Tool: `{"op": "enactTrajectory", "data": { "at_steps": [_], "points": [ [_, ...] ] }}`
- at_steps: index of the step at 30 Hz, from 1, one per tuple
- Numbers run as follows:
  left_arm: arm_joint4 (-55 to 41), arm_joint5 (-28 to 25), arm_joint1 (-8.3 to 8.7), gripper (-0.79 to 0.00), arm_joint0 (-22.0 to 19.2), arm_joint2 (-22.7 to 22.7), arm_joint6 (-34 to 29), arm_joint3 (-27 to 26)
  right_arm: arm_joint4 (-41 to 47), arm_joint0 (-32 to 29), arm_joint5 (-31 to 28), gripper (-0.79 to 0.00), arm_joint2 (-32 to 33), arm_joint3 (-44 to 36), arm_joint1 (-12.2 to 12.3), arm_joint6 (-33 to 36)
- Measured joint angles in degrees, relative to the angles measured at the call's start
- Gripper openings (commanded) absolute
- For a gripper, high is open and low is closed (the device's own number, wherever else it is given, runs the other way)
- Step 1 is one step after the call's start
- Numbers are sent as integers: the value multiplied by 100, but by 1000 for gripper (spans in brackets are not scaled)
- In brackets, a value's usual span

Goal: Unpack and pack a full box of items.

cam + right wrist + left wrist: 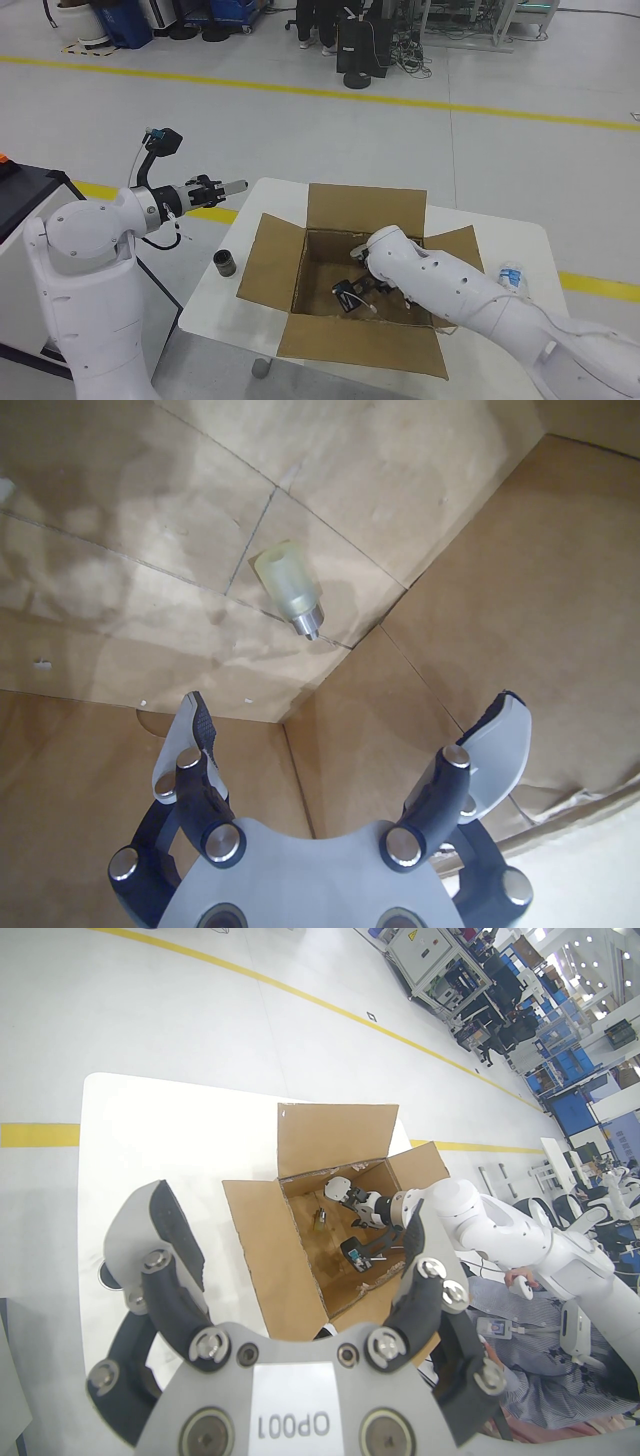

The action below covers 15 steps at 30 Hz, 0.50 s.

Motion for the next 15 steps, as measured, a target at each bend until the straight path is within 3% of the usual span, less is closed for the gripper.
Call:
{"op": "enactTrajectory", "data": {
  "at_steps": [7, 15],
  "points": [
    [0, 0, 0, 0, 0, 0, 0, 0, -823, -36, 0, 0, -1, -258, 67, -516],
    [0, 0, 0, 0, 0, 0, 0, 0, -2370, -19, 0, 0, -1, -63, 181, -2584]
  ]
}}
